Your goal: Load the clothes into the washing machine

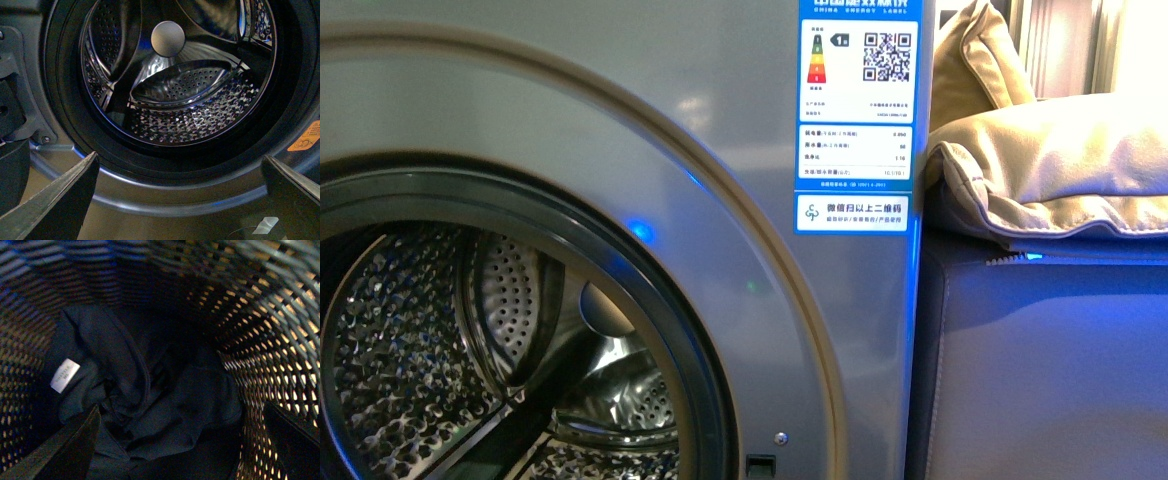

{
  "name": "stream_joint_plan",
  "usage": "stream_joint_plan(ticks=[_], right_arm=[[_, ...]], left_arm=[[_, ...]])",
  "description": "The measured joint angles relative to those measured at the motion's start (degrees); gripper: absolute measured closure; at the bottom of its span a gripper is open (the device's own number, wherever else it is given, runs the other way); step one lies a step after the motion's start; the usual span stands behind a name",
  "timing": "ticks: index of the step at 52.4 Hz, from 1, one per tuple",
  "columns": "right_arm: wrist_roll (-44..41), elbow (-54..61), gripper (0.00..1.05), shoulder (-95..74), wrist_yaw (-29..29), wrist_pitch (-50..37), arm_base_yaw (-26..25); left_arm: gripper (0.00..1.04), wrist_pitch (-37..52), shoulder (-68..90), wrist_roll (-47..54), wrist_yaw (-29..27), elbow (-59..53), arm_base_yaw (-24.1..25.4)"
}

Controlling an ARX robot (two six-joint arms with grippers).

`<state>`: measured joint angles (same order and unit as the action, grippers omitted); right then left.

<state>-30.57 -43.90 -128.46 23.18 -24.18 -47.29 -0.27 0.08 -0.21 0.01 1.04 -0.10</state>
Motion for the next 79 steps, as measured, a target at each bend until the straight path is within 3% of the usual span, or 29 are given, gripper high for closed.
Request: stream_joint_plan(ticks=[12, 36, 56, 79], right_arm=[[-1.7, -1.0, 0.08, -9.3, -2.3, -3.1, -0.4], [-2.1, -4.6, 0.08, -17.7, -1.0, -1.9, 0.3], [1.2, -9.4, 0.08, -23.0, 0.8, -2.6, 4.1], [5.3, -17.8, 0.08, -28.1, -2.5, -2.4, 9.7]], left_arm=[[0.07, 0.0, 0.0, 0.0, 0.0, 0.0, 0.0], [0.07, 0.0, 0.0, 0.0, 0.0, 0.0, 0.0], [0.07, 0.0, 0.0, 0.0, 0.0, 0.0, 0.0], [0.07, 0.0, 0.0, 0.0, 0.0, 0.0, 0.0]])
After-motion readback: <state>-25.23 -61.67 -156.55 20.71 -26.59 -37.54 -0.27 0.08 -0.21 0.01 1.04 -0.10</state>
